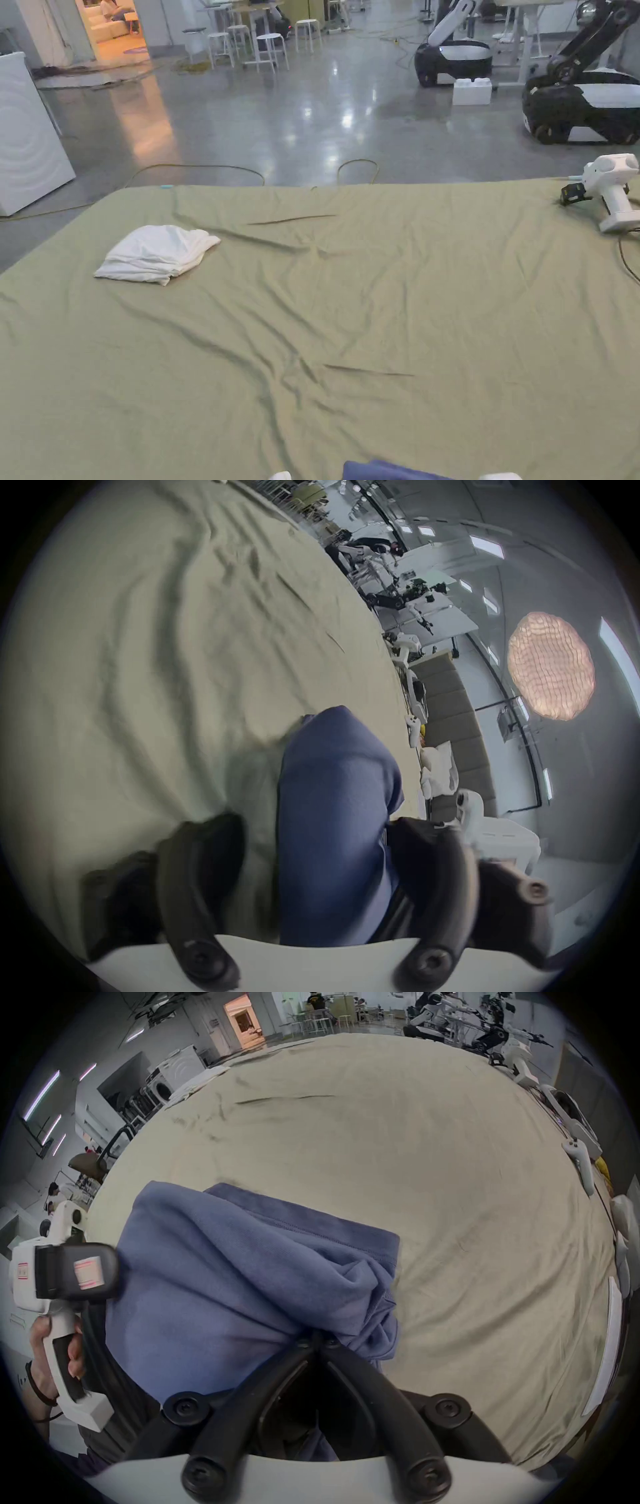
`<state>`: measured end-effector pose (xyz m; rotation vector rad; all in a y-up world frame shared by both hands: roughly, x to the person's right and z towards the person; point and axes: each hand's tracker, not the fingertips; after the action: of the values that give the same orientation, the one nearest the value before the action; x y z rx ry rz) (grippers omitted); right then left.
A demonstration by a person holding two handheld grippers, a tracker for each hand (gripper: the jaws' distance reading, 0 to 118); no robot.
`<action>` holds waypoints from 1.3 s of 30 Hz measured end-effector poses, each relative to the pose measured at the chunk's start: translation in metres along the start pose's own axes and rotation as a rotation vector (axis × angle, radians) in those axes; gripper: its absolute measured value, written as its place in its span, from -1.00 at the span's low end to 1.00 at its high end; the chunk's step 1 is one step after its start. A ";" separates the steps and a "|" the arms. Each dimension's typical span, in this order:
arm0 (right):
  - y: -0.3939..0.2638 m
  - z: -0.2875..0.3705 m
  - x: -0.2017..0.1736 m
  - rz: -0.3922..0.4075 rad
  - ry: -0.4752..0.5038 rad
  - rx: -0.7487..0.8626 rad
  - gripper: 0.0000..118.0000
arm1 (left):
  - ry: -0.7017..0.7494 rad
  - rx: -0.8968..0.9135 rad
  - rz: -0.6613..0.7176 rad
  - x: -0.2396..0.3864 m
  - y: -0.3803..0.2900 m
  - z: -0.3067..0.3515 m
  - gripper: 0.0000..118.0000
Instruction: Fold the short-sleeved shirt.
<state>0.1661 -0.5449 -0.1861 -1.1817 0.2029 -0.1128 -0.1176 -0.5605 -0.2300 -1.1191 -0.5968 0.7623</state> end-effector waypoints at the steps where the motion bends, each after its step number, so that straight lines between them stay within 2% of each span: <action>1: -0.002 -0.001 0.000 -0.010 0.000 0.013 -1.00 | 0.004 0.000 -0.006 0.004 0.001 -0.001 -0.40; 2: -0.003 -0.001 0.001 -0.025 0.010 0.024 -1.00 | 0.073 0.020 -0.041 0.010 0.000 -0.003 -0.40; 4: -0.004 -0.001 0.001 -0.051 0.012 0.031 -1.00 | 0.097 -0.007 -0.079 0.020 -0.004 0.000 -0.42; 6: -0.005 0.006 0.002 -0.055 0.025 0.044 -1.00 | 0.054 0.005 -0.040 0.023 -0.001 0.009 -0.43; 8: -0.009 0.029 0.004 -0.106 0.104 0.114 -1.00 | -0.032 0.030 -0.009 0.016 0.013 0.032 -0.43; 9: -0.013 0.040 0.006 -0.139 0.142 0.160 -1.00 | -0.051 0.058 0.001 0.017 0.022 0.054 -0.43; 11: -0.023 0.056 0.013 -0.164 0.145 0.231 -1.00 | -0.033 0.162 -0.015 -0.001 0.052 0.110 -0.43; 13: -0.036 0.067 0.025 -0.183 0.120 0.231 -1.00 | 0.059 0.243 -0.046 -0.021 0.086 0.170 -0.43; 16: -0.053 0.071 0.036 -0.202 0.064 0.210 -1.00 | 0.303 0.317 -0.069 -0.049 0.134 0.247 -0.43; 18: -0.066 0.074 0.040 -0.192 0.036 0.215 -1.00 | 0.467 0.275 -0.030 -0.072 0.164 0.276 -0.43; 20: -0.079 0.078 0.044 -0.220 0.006 0.221 -1.00 | 0.610 0.259 -0.081 -0.094 0.184 0.286 -0.43; 21: -0.084 0.080 0.046 -0.246 0.013 0.215 -1.00 | 0.635 0.248 -0.074 -0.102 0.192 0.288 -0.43; 23: -0.092 0.083 0.047 -0.272 0.021 0.216 -1.00 | 0.617 0.236 0.024 -0.121 0.206 0.288 -0.43; 24: -0.094 0.085 0.051 -0.280 0.014 0.219 -1.00 | 0.619 0.237 0.062 -0.129 0.210 0.284 -0.35; 25: -0.094 0.086 0.052 -0.285 0.006 0.220 -1.00 | 0.647 0.234 0.081 -0.135 0.214 0.281 -0.15; 26: -0.094 0.088 0.051 -0.284 0.000 0.222 -1.00 | 0.695 0.232 0.077 -0.135 0.214 0.277 0.17; 27: -0.092 0.092 0.049 -0.272 -0.009 0.235 -1.00 | 0.764 0.212 0.055 -0.121 0.205 0.274 0.48; 30: -0.084 0.117 0.043 -0.133 -0.069 0.344 -1.00 | 0.826 0.170 -0.153 -0.079 0.191 0.287 0.53; 32: -0.077 0.135 0.049 -0.073 -0.074 0.418 -1.00 | 0.857 0.288 -0.314 -0.047 0.182 0.306 0.53; 36: -0.056 0.188 0.038 -0.001 -0.109 0.646 -1.00 | 0.647 0.592 -0.576 0.082 0.118 0.337 0.53; 39: -0.046 0.231 0.023 0.040 -0.108 0.839 -1.00 | 0.522 0.800 -0.789 0.143 0.067 0.338 0.53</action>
<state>0.2393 -0.3579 -0.0619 -0.3466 0.0658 -0.0846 -0.3011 -0.2406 -0.1746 -0.2466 -0.1992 -0.0259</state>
